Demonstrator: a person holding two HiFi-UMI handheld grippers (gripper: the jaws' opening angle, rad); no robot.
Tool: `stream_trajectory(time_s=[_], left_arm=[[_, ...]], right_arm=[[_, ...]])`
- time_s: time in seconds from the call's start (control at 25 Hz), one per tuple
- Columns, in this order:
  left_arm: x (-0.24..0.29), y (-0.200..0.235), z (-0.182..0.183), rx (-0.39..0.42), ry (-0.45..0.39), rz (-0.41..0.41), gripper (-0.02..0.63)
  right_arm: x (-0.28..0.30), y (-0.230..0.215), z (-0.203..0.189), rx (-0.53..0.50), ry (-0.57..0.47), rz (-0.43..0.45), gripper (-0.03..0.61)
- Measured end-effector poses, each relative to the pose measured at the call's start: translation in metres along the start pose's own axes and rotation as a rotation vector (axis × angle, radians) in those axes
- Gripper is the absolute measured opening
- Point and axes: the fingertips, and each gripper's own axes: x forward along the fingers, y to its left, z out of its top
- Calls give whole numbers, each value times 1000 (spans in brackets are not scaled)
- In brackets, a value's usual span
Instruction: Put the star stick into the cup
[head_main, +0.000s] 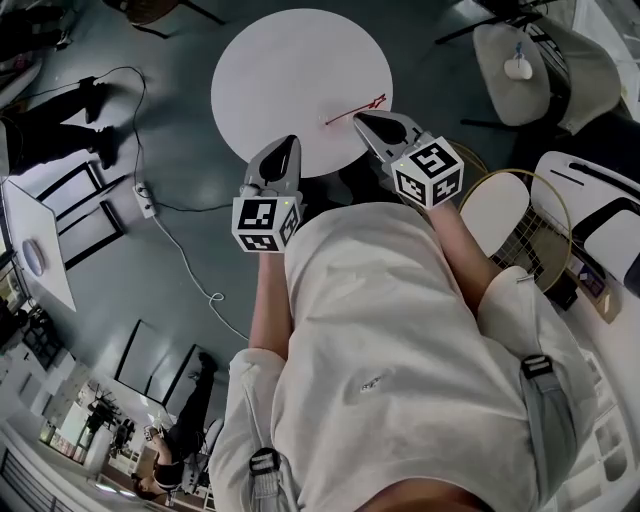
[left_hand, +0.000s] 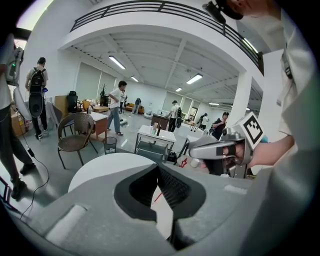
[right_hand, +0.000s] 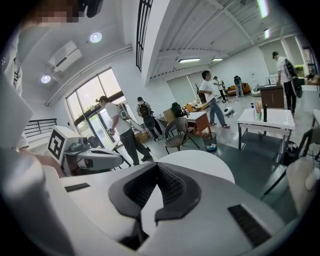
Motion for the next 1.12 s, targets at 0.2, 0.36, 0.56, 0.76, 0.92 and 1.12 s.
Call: stream_trajectory(time_s=[0.2,0.36,0.56,0.76,0.92,1.12], left_arm=[[-3,0,15,41,-23,-54,11],[-20,0,20,81,-49,-103,9],[-62,12,-7,114,-36,-132,11],[-114,31,-29,110,-67,-151,11],[-144,29,-38,116,-113,-211,11],[-177,18,-49,152,-147,-294,11]], right_arm=[[-9,0,9,4,-41,-68,9],[-14,13,10,4,-68,-115,9],[-16,63,-7,26,-89,-144,9],[-7,125,-34,27,-76,-160,9],[-10,164,-46,15,-83,-181,9],[-24,204,-60,8,-118,-238,9]])
